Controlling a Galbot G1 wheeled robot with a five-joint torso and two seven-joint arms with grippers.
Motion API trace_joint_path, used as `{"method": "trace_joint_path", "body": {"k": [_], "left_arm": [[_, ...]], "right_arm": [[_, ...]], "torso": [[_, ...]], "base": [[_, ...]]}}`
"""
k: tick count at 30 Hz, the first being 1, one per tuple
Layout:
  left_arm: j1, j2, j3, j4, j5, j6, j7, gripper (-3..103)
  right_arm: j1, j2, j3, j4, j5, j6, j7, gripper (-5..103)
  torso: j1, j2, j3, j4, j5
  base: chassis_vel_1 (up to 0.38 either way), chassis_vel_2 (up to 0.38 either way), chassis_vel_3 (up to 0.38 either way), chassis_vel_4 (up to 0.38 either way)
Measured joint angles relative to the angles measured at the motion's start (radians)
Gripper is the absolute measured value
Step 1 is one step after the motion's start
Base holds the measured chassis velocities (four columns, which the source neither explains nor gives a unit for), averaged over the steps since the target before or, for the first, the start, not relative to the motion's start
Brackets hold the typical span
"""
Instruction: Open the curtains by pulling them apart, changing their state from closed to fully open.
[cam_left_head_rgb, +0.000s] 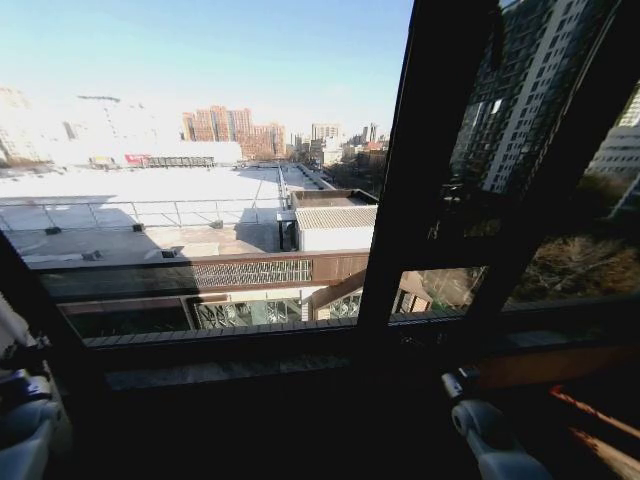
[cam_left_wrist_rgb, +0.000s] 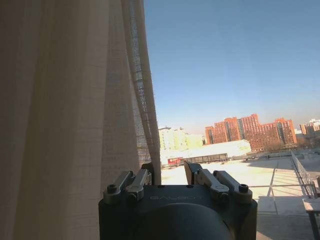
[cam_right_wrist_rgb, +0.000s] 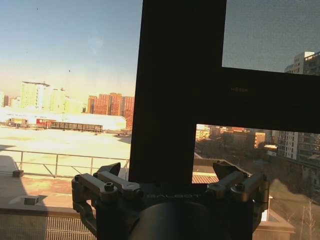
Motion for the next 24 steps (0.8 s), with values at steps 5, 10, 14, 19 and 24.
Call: {"method": "trace_joint_path", "body": {"k": [5, 10, 14, 19, 24], "left_arm": [[0.116, -0.119, -0.006, -0.177, 0.030, -0.032, 0.031, 50], [0.207, -0.239, 0.010, -0.353, 0.060, -0.077, 0.085, 72], [0.249, -0.284, 0.040, -0.446, 0.009, -0.063, 0.103, 88], [0.299, -0.312, 0.072, -0.521, -0.025, -0.055, 0.144, 99], [0.328, -0.326, 0.085, -0.550, -0.010, -0.056, 0.165, 100]], "right_arm": [[0.000, 0.000, 0.000, 0.000, 0.000, 0.000, 0.000, 100], [0.000, 0.000, 0.000, 0.000, 0.000, 0.000, 0.000, 100], [0.000, 0.000, 0.000, 0.000, 0.000, 0.000, 0.000, 100], [0.000, 0.000, 0.000, 0.000, 0.000, 0.000, 0.000, 100], [0.000, 0.000, 0.000, 0.000, 0.000, 0.000, 0.000, 100]], "torso": [[0.000, 0.000, 0.000, 0.0000, 0.0001], [0.000, 0.000, 0.000, -0.0001, 0.0004], [0.000, 0.000, 0.000, -0.0002, 0.0002], [0.000, 0.000, 0.000, -0.0002, 0.0002], [0.000, 0.000, 0.000, -0.0001, 0.0000]], "base": [[0.000, 0.000, 0.000, 0.000], [0.000, 0.000, 0.000, 0.000], [0.000, 0.000, 0.000, 0.000], [0.000, 0.000, 0.000, 0.000], [0.000, 0.000, 0.000, 0.000]]}}
